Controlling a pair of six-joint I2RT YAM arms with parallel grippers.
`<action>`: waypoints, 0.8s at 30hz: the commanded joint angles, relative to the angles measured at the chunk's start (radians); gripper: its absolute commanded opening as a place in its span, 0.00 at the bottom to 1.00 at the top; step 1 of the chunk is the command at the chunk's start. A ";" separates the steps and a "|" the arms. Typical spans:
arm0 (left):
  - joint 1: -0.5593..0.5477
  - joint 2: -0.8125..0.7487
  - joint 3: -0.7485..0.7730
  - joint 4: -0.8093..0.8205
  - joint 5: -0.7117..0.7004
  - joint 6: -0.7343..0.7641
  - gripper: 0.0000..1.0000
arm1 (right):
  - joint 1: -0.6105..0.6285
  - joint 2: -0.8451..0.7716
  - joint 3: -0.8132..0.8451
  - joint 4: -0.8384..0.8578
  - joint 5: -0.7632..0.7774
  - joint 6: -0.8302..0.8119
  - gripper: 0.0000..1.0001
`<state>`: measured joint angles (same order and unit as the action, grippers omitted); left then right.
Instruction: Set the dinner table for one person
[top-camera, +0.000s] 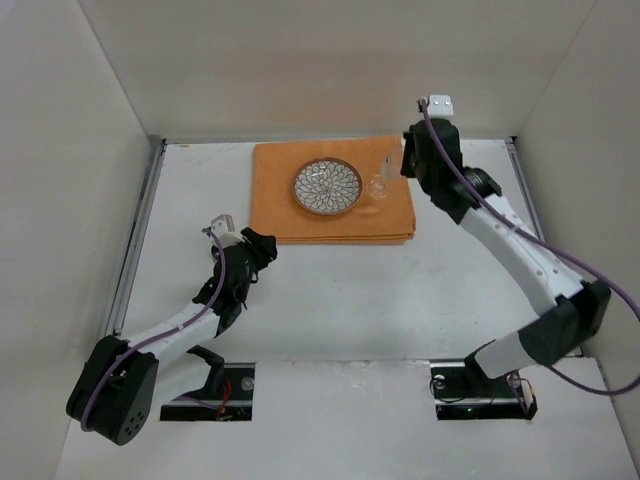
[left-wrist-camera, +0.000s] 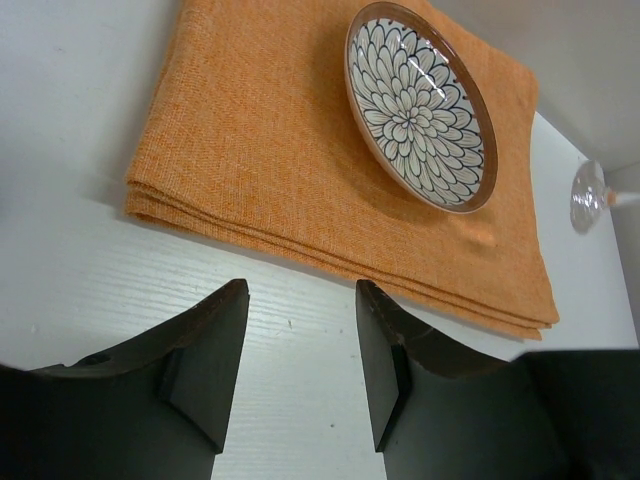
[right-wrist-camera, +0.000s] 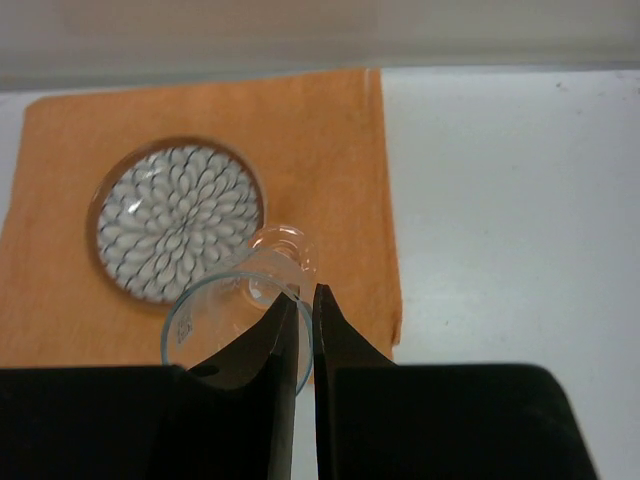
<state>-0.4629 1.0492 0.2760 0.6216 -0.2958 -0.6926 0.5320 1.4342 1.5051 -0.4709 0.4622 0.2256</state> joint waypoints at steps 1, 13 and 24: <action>0.004 -0.025 0.009 0.035 -0.014 0.002 0.45 | -0.066 0.122 0.157 0.140 -0.028 -0.028 0.03; -0.007 -0.015 0.011 0.041 -0.014 0.002 0.45 | -0.166 0.540 0.599 0.055 -0.022 -0.046 0.02; -0.015 -0.009 0.014 0.041 -0.016 0.002 0.45 | -0.181 0.745 0.819 -0.055 -0.025 -0.063 0.03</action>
<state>-0.4721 1.0496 0.2760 0.6220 -0.2962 -0.6922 0.3592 2.1601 2.2322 -0.5293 0.4366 0.1761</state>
